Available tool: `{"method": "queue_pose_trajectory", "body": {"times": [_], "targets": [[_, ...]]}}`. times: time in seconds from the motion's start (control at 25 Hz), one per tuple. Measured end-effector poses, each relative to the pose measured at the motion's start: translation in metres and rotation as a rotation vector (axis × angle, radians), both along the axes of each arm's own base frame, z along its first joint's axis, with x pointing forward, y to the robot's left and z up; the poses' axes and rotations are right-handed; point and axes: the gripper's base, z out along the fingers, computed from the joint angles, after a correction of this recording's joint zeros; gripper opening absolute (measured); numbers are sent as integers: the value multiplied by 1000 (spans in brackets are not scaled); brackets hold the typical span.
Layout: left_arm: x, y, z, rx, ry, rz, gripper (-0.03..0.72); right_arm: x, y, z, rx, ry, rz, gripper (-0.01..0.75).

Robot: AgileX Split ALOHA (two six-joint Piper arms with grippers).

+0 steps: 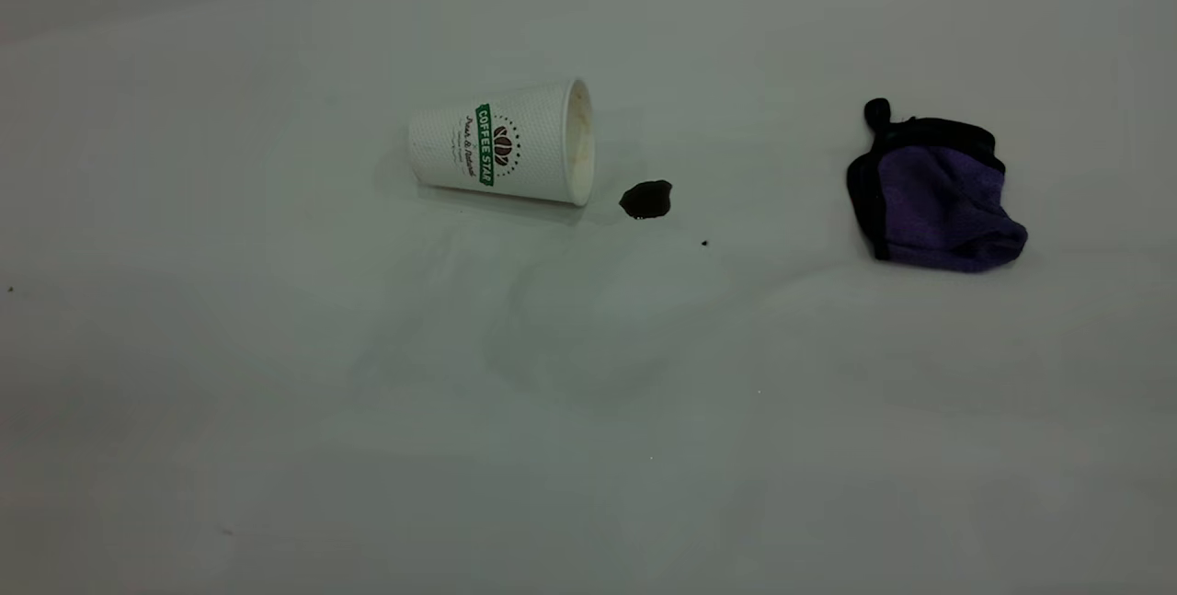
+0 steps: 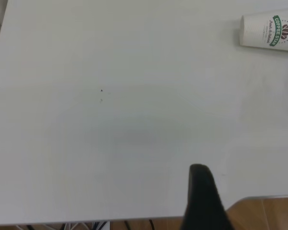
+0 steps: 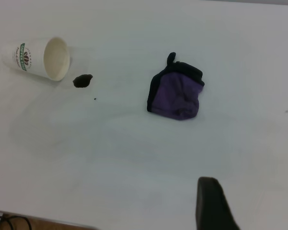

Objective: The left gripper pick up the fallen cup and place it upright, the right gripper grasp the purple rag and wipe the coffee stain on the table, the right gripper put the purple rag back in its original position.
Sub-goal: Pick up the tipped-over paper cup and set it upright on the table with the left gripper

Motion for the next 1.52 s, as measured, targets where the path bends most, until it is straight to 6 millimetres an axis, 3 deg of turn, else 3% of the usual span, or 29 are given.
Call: {"method": "queue_pose_trajectory", "body": {"times": [0.48, 0.68, 0.8, 1.04, 1.36, 1.52], "targets": [[1, 3, 8, -7, -18, 45, 540, 0, 0, 0, 0, 0, 0, 446], [27, 2, 25, -7, 92, 50, 603, 0, 0, 0, 0, 0, 0, 446], [57, 1, 37, -10, 133, 45, 609, 0, 0, 0, 0, 0, 0, 446], [138, -6, 48, -30, 174, -25, 600, 0, 0, 0, 0, 0, 0, 446], [253, -21, 27, -120, 340, -112, 592, 0, 0, 0, 0, 0, 0, 446], [296, -42, 10, -99, 407, -183, 592, 0, 0, 0, 0, 0, 0, 446]]}}
